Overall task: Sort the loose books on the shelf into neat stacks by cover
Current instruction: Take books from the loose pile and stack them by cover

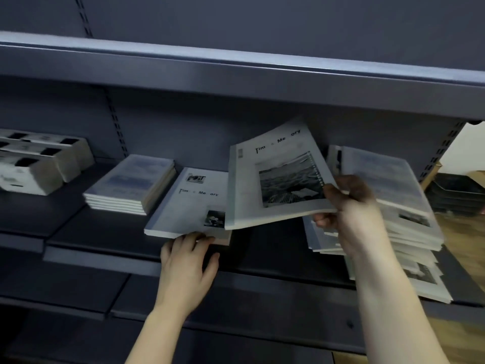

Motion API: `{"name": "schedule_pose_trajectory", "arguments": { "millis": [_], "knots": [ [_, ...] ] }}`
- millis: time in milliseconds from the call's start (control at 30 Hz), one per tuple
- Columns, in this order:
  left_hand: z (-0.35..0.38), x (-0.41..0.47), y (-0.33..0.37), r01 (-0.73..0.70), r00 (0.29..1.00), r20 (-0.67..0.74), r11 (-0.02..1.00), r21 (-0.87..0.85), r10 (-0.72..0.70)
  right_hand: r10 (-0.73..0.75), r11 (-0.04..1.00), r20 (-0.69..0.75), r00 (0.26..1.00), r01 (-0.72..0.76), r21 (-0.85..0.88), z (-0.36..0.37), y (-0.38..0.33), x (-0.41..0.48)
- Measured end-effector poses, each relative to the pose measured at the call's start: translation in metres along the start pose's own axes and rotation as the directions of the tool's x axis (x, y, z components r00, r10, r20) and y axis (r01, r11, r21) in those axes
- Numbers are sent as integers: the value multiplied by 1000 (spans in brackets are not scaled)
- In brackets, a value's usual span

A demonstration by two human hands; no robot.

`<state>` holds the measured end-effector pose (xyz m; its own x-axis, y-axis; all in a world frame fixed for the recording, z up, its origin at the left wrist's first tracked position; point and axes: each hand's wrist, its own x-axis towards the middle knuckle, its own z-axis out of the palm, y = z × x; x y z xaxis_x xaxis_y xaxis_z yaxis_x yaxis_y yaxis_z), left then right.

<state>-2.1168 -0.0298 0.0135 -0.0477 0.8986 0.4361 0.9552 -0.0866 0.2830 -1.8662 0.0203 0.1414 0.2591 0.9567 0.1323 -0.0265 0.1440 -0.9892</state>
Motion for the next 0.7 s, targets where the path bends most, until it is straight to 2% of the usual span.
{"name": "schedule_pose_trajectory", "arguments": {
  "millis": [333,600,700],
  "knots": [
    [-25,6,-102,-13,1000,-1,1000,11,13,149,989,18,989,-149,-16,108,58,-25],
    [-26,13,-151,-54,998,29,999,-3,54,247,969,-60,967,-247,-5,149,88,-36],
    [-25,15,-162,-72,997,22,997,-16,72,261,962,-55,964,-264,-69,157,94,-36]
  ]
}}
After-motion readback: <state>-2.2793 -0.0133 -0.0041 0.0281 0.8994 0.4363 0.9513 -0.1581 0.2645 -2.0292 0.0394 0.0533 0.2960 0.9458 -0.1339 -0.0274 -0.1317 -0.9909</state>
